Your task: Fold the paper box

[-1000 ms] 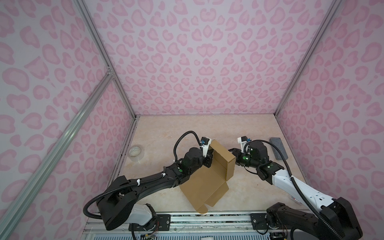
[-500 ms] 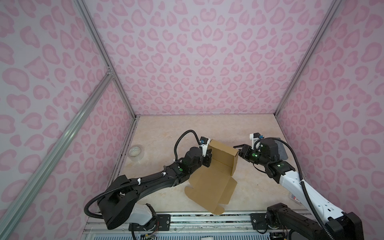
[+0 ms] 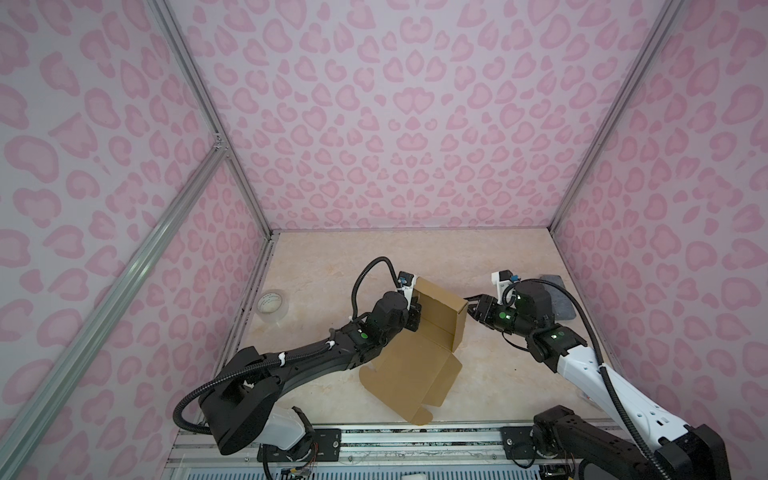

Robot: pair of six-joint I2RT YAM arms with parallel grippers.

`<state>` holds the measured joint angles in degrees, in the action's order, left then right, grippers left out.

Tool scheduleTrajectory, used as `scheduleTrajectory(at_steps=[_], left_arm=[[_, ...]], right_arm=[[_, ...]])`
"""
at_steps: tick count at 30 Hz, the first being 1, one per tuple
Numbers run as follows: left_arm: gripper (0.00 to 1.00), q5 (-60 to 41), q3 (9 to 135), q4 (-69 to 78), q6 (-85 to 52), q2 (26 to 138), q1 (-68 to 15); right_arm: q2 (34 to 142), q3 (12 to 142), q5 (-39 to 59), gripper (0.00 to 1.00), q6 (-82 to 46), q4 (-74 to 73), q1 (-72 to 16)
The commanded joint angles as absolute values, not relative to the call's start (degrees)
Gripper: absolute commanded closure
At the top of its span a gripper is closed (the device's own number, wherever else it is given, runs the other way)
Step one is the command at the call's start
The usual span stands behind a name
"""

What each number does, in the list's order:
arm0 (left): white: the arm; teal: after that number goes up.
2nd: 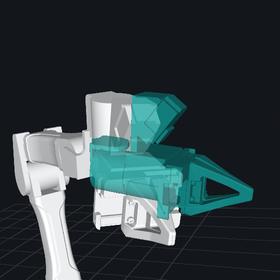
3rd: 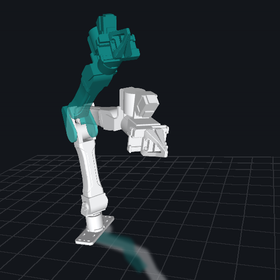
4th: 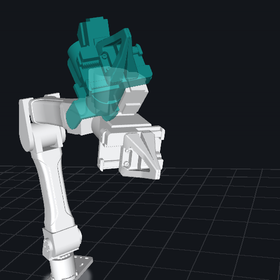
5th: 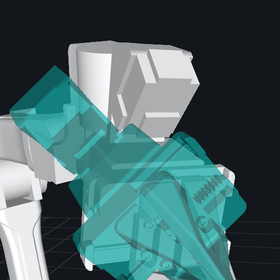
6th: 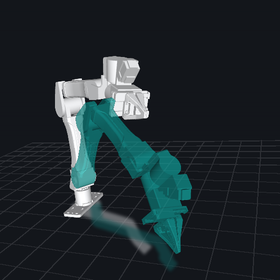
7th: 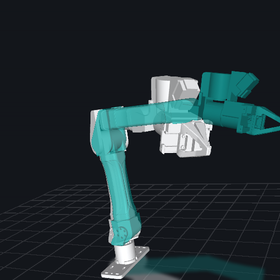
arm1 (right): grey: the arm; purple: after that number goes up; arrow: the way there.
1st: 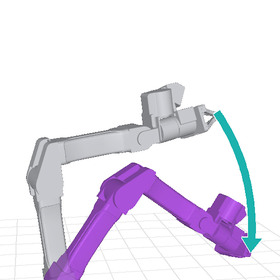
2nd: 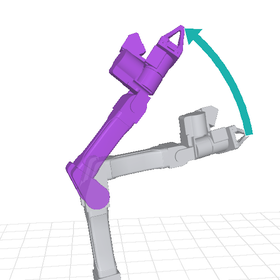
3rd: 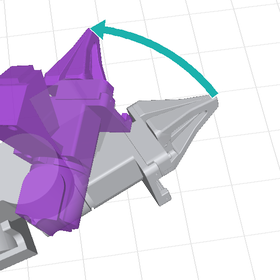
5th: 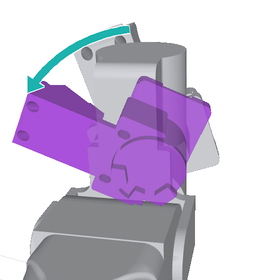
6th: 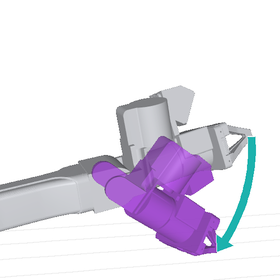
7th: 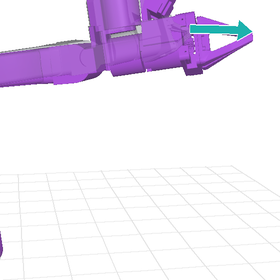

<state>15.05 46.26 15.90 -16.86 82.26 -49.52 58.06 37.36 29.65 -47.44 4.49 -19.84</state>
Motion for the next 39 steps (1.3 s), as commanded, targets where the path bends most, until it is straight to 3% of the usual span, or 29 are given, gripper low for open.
scheduleTrajectory(at_steps=[1, 13, 26, 39], left_arm=[[0.97, 16.60, 47.09, 15.37, -18.24, 82.69, -49.39], [0.97, 14.37, 50.89, 5.40, -21.50, 84.12, -47.74], [0.97, 7.49, 64.27, -22.02, -28.03, 92.70, -44.41], [0.92, 5.69, 69.16, -30.84, -27.04, 99.20, -43.93]], right_arm=[[56.63, 37.36, 28.24, 0.52, -46.93, 5.89, -18.19], [53.44, 40.59, 24.96, 0.52, -44.52, 12.73, -11.70], [53.38, 41.89, 25.61, 0.51, -43.86, 14.42, -11.43], [54.48, 41.16, 27.48, 0.51, -44.12, 13.76, -11.51]])
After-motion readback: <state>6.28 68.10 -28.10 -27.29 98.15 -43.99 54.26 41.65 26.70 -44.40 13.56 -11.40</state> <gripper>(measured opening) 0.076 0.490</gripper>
